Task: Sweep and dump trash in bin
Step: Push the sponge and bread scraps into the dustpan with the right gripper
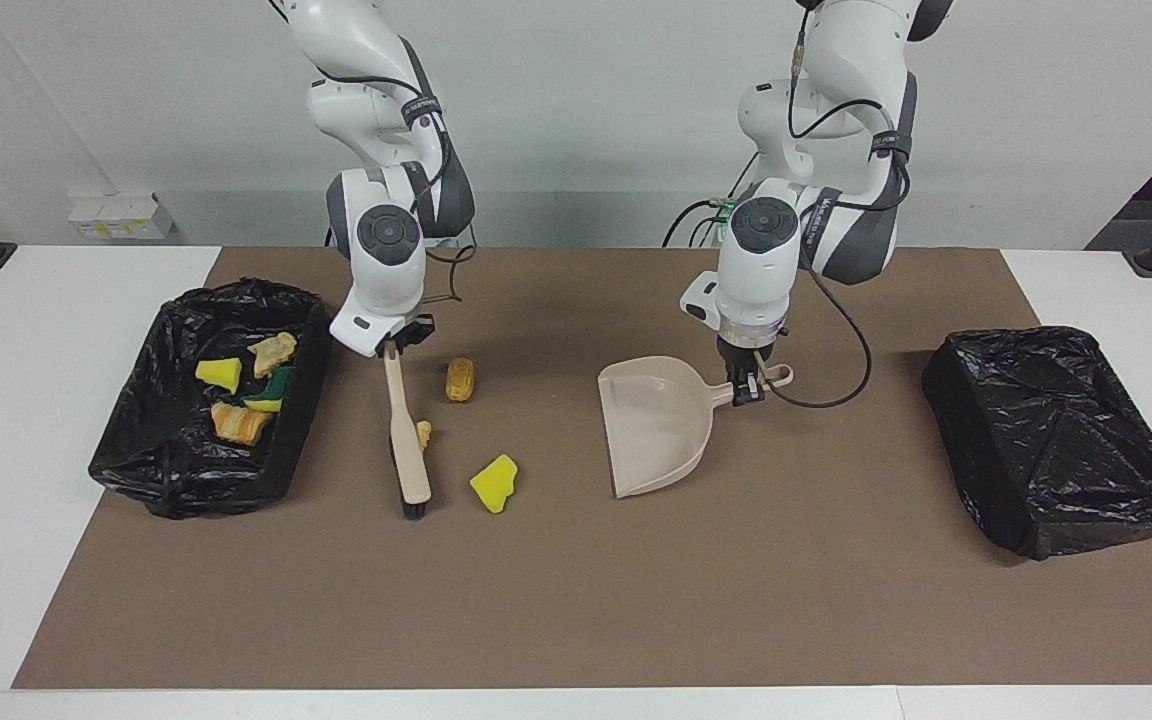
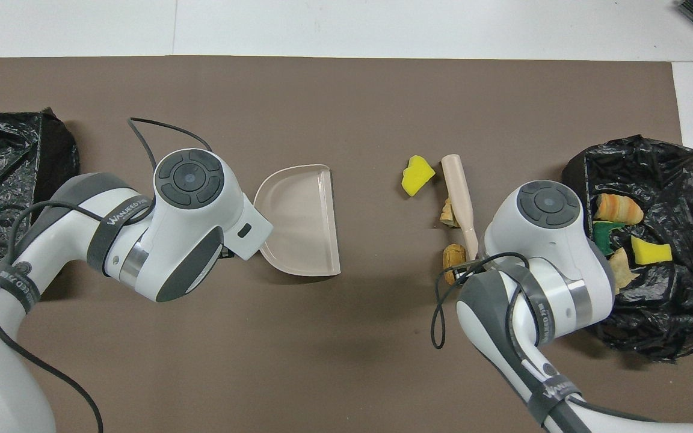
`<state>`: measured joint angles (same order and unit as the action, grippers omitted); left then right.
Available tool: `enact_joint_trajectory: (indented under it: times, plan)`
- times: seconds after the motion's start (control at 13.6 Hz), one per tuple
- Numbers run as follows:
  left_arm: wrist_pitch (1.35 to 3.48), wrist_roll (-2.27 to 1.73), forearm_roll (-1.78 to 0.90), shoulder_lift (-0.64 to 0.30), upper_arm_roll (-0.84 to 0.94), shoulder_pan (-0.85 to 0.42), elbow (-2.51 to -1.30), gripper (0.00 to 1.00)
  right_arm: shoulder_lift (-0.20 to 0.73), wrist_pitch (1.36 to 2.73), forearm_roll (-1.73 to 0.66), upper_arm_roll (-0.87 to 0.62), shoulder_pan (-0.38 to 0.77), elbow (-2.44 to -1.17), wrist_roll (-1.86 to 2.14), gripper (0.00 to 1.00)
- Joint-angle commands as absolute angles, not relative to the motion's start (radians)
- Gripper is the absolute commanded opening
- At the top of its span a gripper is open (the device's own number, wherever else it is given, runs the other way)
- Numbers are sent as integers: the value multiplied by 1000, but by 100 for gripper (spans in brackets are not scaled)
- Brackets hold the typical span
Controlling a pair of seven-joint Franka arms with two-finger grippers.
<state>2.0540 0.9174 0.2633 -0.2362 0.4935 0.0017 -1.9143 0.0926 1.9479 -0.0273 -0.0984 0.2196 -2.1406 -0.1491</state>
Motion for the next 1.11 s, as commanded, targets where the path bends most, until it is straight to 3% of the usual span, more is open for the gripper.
enact_joint_trajectory:
  times: [0.0,0.74,1.03]
  plan:
    - [2046,897,284,-210,502,9,-1945,0,178,2000,-121,-106,306,-2077,-201,0]
    - [2048,845,282,-192,508,-2,-1973,0,213,2072,-575,-107,554,-1954,-210,0]
    - [2048,847,282,-190,508,0,-1977,0,115,1932,-479,-89,519,-1959,-241,0]
